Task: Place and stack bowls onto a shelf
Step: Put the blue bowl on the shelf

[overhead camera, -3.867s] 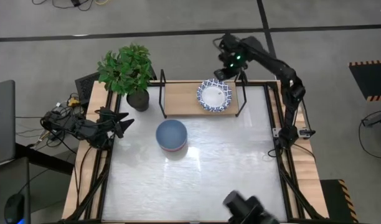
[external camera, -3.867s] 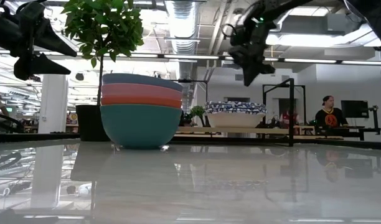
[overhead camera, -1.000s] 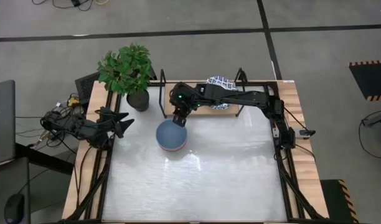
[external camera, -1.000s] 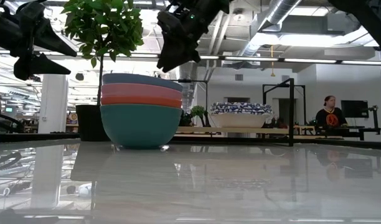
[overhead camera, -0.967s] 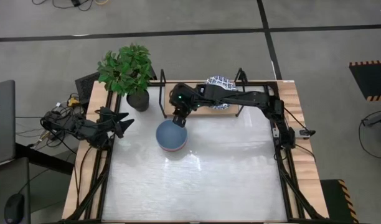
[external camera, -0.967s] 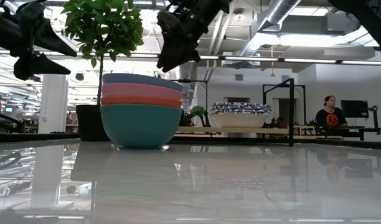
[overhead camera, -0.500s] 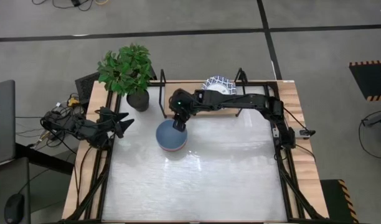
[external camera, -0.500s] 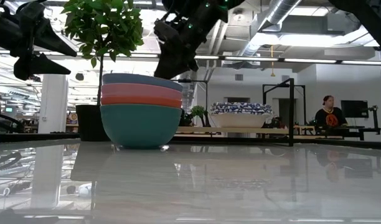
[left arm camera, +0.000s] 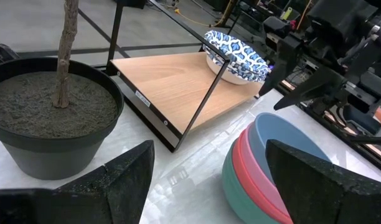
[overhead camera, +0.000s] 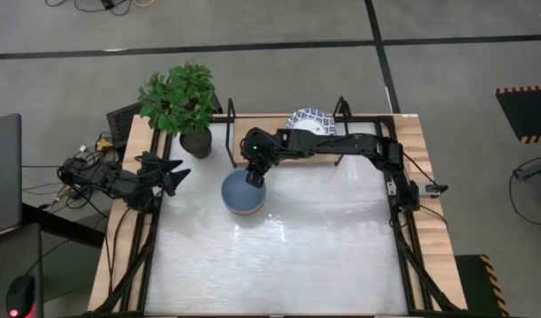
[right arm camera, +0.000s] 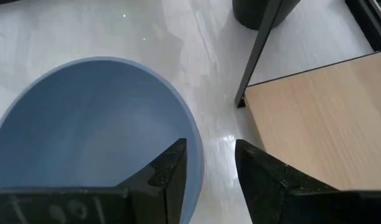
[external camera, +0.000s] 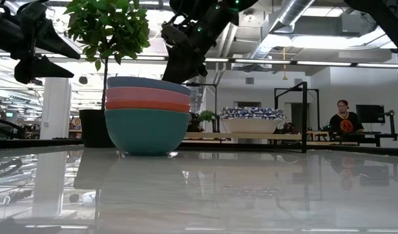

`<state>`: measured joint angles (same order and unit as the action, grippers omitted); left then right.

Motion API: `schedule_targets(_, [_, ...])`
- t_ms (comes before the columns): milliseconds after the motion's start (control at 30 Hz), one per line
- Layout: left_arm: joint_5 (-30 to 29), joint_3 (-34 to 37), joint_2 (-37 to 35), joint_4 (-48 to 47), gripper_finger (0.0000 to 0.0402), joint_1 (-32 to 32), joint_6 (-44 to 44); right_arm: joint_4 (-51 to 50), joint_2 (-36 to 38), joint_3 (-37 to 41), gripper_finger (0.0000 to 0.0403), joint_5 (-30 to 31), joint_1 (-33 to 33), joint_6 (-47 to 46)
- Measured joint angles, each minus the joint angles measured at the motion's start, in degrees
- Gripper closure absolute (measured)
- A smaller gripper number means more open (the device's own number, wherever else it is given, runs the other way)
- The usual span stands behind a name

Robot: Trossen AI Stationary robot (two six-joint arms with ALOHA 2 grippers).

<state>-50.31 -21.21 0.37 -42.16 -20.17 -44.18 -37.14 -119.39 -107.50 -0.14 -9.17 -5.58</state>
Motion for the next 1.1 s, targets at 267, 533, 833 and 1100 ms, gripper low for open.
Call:
schedule_targets(267, [0.05,0.00,0.01,0.01,0.0109,-0.02,0.00,-0.12,0.00,0.00,0.0242,0.04,0.06,0.07])
schedule_targets(533, [0.09,0.00,0.00,0.01,0.0109,-0.02,0.00,0.86,-1.32,-0.19,0.0242,0.08,0.21,0.52])
schedule_targets(833, [0.14,0.00,0.01,0.00,0.0109,-0.02,0.00,-0.74,-2.51,0.07,0.0246,0.11,0.41,1.16])
schedule_targets(1100, [0.08,0.00,0.01,0.01,0.0109,-0.02,-0.01,-2.02,-2.62,-0.07,0.0312,0.13,0.39,1.62])
